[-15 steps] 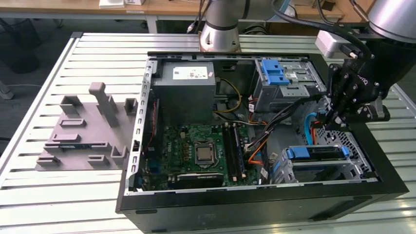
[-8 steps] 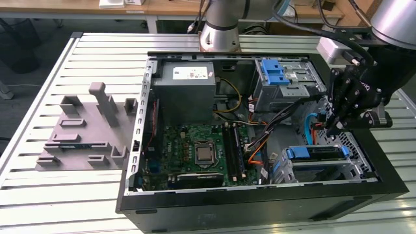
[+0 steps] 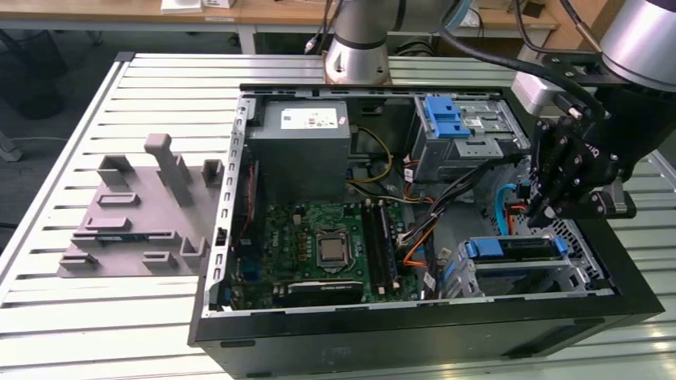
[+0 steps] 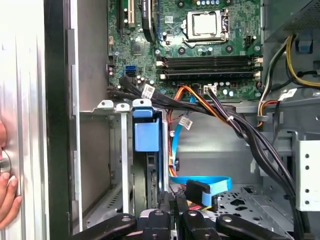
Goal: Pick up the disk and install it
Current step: 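Insert the first disk wire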
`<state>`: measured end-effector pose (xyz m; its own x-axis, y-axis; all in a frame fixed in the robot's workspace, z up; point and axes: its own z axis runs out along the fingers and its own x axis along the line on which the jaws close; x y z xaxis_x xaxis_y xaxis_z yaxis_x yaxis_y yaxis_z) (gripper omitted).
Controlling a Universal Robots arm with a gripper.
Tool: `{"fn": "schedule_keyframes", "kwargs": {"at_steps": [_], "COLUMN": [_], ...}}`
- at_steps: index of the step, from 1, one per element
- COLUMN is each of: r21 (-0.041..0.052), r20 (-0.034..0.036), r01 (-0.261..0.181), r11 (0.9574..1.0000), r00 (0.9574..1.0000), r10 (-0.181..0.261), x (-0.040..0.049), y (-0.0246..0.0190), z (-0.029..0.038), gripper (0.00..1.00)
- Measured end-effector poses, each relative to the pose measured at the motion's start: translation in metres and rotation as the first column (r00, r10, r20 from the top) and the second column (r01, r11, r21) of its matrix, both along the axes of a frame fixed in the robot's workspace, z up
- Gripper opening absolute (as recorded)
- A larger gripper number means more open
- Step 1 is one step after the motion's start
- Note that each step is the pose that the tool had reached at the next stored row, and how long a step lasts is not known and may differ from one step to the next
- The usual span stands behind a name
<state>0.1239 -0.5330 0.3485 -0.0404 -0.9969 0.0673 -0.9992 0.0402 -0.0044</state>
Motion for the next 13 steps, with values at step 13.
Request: {"fn": "schedule_keyframes", "kwargs": {"at_steps": [13], "r21": [0.0003], "r20": [0.0000], "r01": [0.000], "r11": [1.0000], "r00": [1.0000], "r10": [0.000], "x": [-0.0007], "y": [-0.0083], "z": [-0.0062], "gripper": [0.16]}}
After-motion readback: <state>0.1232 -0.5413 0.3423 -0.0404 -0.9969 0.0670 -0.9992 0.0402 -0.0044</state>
